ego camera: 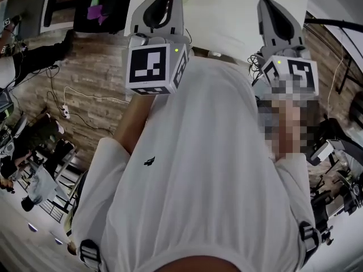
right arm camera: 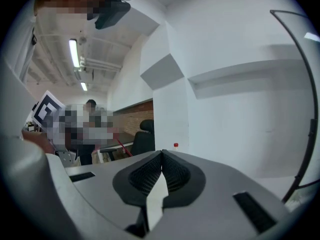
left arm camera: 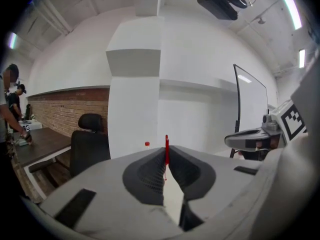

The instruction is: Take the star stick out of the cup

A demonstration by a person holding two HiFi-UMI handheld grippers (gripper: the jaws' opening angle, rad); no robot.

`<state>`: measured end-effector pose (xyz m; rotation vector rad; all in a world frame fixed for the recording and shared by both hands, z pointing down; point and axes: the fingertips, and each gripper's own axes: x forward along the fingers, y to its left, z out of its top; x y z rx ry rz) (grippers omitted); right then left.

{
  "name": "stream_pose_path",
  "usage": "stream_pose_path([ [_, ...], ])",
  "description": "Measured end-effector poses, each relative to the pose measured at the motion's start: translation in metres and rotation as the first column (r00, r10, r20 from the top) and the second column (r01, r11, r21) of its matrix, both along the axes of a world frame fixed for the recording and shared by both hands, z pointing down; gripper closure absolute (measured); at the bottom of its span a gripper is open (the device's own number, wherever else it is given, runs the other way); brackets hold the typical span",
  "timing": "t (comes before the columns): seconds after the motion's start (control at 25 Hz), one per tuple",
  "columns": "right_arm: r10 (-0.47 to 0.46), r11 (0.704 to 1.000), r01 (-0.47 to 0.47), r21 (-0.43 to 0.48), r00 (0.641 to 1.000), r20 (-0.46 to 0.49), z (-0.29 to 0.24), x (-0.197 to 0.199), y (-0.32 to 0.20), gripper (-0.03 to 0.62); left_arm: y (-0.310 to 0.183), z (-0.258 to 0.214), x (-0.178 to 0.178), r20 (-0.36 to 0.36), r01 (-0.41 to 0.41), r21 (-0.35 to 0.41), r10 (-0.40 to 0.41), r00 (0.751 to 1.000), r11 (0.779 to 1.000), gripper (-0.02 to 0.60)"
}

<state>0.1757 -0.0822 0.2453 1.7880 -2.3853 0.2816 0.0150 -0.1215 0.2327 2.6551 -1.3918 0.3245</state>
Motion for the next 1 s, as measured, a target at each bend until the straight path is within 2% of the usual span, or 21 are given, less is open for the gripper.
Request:
stream_pose_path([
  [0.28,0.003,1.0,-0.003,-0.016,1.0,0.019,0.008,-0.001,0.007,0.591,0.006,0.007,0.025,0.01,-0.073,-0.016,0.073,0.997,0.997,0.558],
  [0.56,-0.002,1.0,0.003,-0.022,1.0,0.013,0.011,0.005,0.015,0.591,0.013,0.011,0.041,0.007,-0.096,-0.025,0.096,0.995,0.995,0.558],
  [1.0,0.008,0.999,-0.007,-0.038,1.0,0.013,0.011,0.009,0.018,0.591,0.016,0.021,0.04,0.04,-0.112,-0.05,0.114,0.993,0.992,0.558],
])
